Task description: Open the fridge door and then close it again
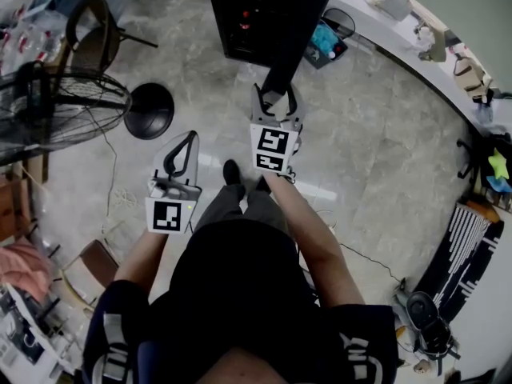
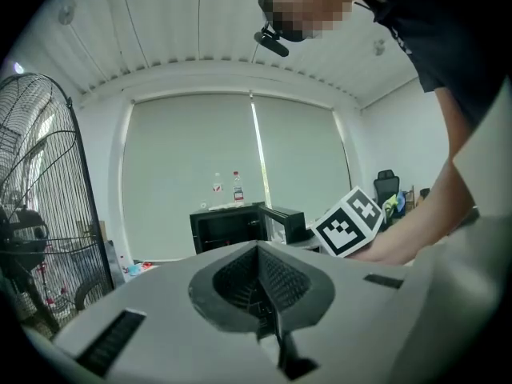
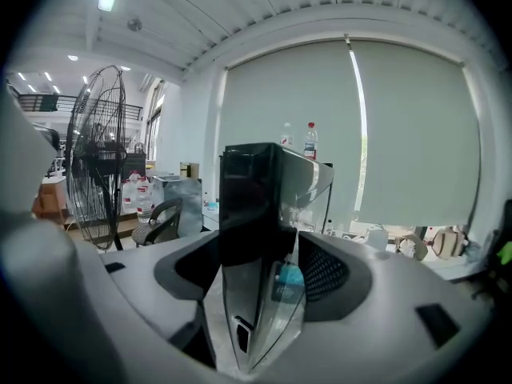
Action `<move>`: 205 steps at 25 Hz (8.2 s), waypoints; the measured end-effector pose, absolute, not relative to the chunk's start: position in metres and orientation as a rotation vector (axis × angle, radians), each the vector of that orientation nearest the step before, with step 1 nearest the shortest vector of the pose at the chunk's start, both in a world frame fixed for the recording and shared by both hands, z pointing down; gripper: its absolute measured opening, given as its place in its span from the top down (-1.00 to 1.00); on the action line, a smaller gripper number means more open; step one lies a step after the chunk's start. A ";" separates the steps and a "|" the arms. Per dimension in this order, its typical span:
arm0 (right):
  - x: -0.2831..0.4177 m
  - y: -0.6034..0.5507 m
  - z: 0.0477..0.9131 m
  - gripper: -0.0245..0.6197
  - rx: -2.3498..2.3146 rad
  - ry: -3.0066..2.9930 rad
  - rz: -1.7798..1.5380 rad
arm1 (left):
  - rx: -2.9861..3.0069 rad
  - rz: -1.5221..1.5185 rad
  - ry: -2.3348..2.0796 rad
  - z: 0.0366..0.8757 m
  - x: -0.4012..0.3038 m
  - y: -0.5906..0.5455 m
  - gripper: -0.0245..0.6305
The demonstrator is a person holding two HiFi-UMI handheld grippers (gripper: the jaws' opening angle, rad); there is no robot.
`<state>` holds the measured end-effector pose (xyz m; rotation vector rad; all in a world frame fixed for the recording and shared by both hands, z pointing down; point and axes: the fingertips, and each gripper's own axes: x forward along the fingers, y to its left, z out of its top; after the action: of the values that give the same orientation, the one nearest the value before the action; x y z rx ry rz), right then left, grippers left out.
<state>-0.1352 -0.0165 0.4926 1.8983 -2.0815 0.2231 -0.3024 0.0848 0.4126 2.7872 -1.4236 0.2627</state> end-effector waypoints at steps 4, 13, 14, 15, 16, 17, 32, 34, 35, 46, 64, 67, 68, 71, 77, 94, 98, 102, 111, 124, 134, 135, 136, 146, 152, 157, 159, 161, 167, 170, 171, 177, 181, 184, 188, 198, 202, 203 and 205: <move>-0.135 -0.017 0.492 0.00 1.930 -2.066 0.217 | 2.792 0.270 -1.416 0.412 -0.300 0.084 0.85; -0.112 -0.003 0.492 0.09 1.947 -2.047 0.225 | 2.798 0.258 -1.413 0.412 -0.293 0.084 0.85; -0.108 0.000 0.493 0.10 1.951 -2.044 0.230 | 2.798 0.254 -1.411 0.411 -0.292 0.084 0.85; -0.102 0.004 0.493 0.12 1.955 -2.040 0.236 | 2.799 0.249 -1.407 0.411 -0.290 0.085 0.85; -0.096 0.008 0.493 0.13 1.959 -2.036 0.239 | 2.802 0.245 -1.403 0.410 -0.288 0.085 0.85; -0.088 0.011 0.493 0.15 1.963 -2.030 0.242 | 2.807 0.242 -1.397 0.409 -0.285 0.085 0.85; 0.052 0.052 0.493 0.24 1.991 -2.016 0.292 | 2.890 0.224 -1.275 0.400 -0.198 0.092 0.85; 0.067 0.054 0.492 0.24 1.981 -2.027 0.289 | 2.904 0.214 -1.267 0.397 -0.184 0.094 0.85; 0.074 0.055 0.491 0.24 1.979 -2.033 0.286 | 2.911 0.213 -1.263 0.395 -0.178 0.095 0.85; 0.144 0.050 0.492 0.25 1.949 -2.062 0.297 | 2.955 0.222 -1.260 0.384 -0.111 0.104 0.85; 0.247 0.010 0.491 0.26 1.997 -2.063 0.337 | 3.028 0.194 -1.051 0.389 -0.034 0.066 0.85; 0.267 -0.001 0.489 0.25 2.028 -2.041 0.352 | 3.033 0.188 -0.991 0.390 -0.017 0.044 0.85; 0.273 -0.006 0.489 0.25 2.040 -2.031 0.359 | 3.036 0.184 -0.968 0.389 -0.011 0.036 0.85; 0.288 -0.018 0.489 0.24 2.061 -2.009 0.367 | 3.046 0.173 -0.903 0.387 0.002 0.012 0.85; 0.317 -0.043 0.489 0.25 2.107 -1.945 0.369 | 3.063 0.127 -0.804 0.384 0.016 -0.030 0.85; 0.384 -0.114 0.489 0.25 2.084 -1.965 0.361 | 3.074 0.140 -0.794 0.385 0.054 -0.091 0.85; 0.402 -0.136 0.489 0.27 2.076 -2.013 0.354 | 3.054 0.163 -0.852 0.384 0.073 -0.101 0.85; 0.417 -0.162 0.489 0.27 2.001 -2.080 0.335 | 3.043 0.194 -0.894 0.387 0.094 -0.109 0.85; 0.440 -0.216 0.490 0.30 1.907 -2.179 0.313 | 3.026 0.251 -0.952 0.390 0.125 -0.125 0.85; 0.452 -0.265 0.493 0.32 1.859 -2.245 0.289 | 3.001 0.299 -1.036 0.395 0.127 -0.138 0.85; 0.454 -0.293 0.494 0.32 1.825 -2.271 0.267 | 2.986 0.313 -1.089 0.398 0.123 -0.147 0.85; 0.455 -0.296 0.495 0.32 1.822 -2.272 0.265 | 2.981 0.317 -1.093 0.399 0.122 -0.148 0.85; 0.455 -0.298 0.495 0.32 1.820 -2.273 0.262 | 2.976 0.321 -1.098 0.399 0.122 -0.149 0.85; 0.455 -0.299 0.496 0.33 1.802 -2.269 0.232 | 2.983 0.318 -1.121 0.397 0.123 -0.150 0.85; 0.454 -0.297 0.494 0.33 1.809 -2.244 0.204 | 2.983 0.315 -1.128 0.394 0.121 -0.148 0.85; 0.456 -0.284 0.488 0.40 1.824 -2.220 0.168 | 2.991 0.289 -1.133 0.390 0.118 -0.148 0.85; 0.457 -0.275 0.485 0.45 1.829 -2.202 0.149 | 2.987 0.298 -1.131 0.391 0.118 -0.147 0.85; 0.456 -0.266 0.478 0.47 1.839 -2.192 0.127 | 2.991 0.301 -1.128 0.390 0.118 -0.147 0.85; 0.439 -0.234 0.460 0.74 1.879 -2.180 0.060 | 3.000 0.285 -1.115 0.388 0.121 -0.146 0.85; 0.426 -0.218 0.454 0.86 1.888 -2.188 0.051 | 3.000 0.280 -1.104 0.387 0.122 -0.144 0.85; 0.422 -0.213 0.453 0.86 1.892 -2.191 0.052 | 3.003 0.274 -1.101 0.386 0.123 -0.144 0.85; 0.400 -0.183 0.435 0.86 1.942 -2.207 0.062 | 3.013 0.241 -1.112 0.379 0.121 -0.144 0.85; 0.385 -0.158 0.423 0.87 2.008 -2.192 0.074 | 3.017 0.220 -1.129 0.374 0.119 -0.144 0.85; 0.376 -0.140 0.417 0.87 2.054 -2.165 0.090 | 3.022 0.189 -1.158 0.370 0.116 -0.145 0.85; 0.364 -0.119 0.410 0.87 2.093 -2.114 0.089 | 3.009 0.153 -1.205 0.368 0.110 -0.149 0.85; 0.330 -0.074 0.384 0.87 2.122 -2.033 -0.019 | 2.991 0.101 -1.307 0.364 0.092 -0.157 0.85; 0.323 -0.063 0.388 0.87 2.128 -2.005 0.032 | 2.992 0.091 -1.322 0.361 0.089 -0.157 0.85; 0.323 -0.061 0.389 0.86 2.132 -2.002 0.044 | 2.993 0.090 -1.322 0.361 0.089 -0.156 0.85; 0.323 -0.059 0.390 0.86 2.132 -1.998 0.050 | 2.990 0.091 -1.319 0.361 0.089 -0.155 0.85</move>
<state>0.3231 -0.0590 0.3901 2.1324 -1.9976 0.0502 0.0887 -0.1551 0.3605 2.9898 -1.3188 0.0910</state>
